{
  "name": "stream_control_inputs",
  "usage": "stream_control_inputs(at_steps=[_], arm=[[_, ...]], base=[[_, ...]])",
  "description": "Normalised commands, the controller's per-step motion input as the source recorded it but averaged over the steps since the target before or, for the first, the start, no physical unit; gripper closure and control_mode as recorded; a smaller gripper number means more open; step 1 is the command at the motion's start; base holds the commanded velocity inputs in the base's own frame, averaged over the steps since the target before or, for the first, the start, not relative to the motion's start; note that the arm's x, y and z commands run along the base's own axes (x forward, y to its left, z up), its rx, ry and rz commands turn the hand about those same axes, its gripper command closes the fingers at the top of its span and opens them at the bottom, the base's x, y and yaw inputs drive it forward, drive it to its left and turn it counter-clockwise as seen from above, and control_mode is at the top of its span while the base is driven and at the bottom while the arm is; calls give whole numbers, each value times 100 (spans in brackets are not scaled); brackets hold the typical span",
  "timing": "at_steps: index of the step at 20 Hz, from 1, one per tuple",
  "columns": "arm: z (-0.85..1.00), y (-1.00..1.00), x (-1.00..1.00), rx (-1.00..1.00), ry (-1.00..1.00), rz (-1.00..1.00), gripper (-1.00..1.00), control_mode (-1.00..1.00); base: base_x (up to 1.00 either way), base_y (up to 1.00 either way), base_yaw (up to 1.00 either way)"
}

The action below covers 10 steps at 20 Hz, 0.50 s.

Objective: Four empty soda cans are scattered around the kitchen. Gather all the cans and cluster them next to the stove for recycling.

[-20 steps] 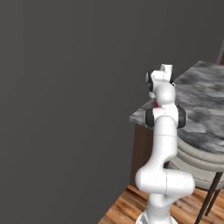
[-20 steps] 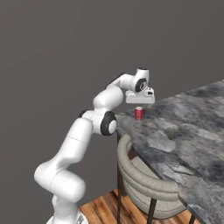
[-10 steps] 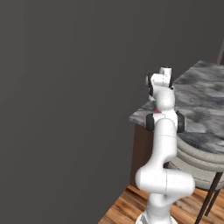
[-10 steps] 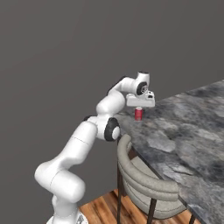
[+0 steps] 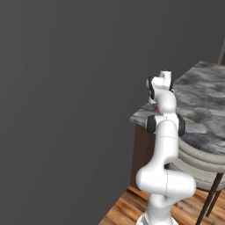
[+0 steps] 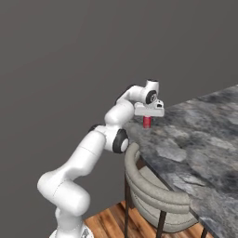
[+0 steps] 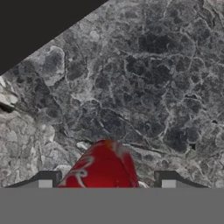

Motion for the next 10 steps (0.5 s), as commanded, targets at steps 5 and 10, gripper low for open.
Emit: stream_control_inputs(at_steps=[5, 10], arm=[[-4, 6, -5, 0, 0, -7, 100, -100], [-4, 10, -8, 0, 0, -7, 100, -100]], base=[[0, 0, 0], [0, 0, 0]])
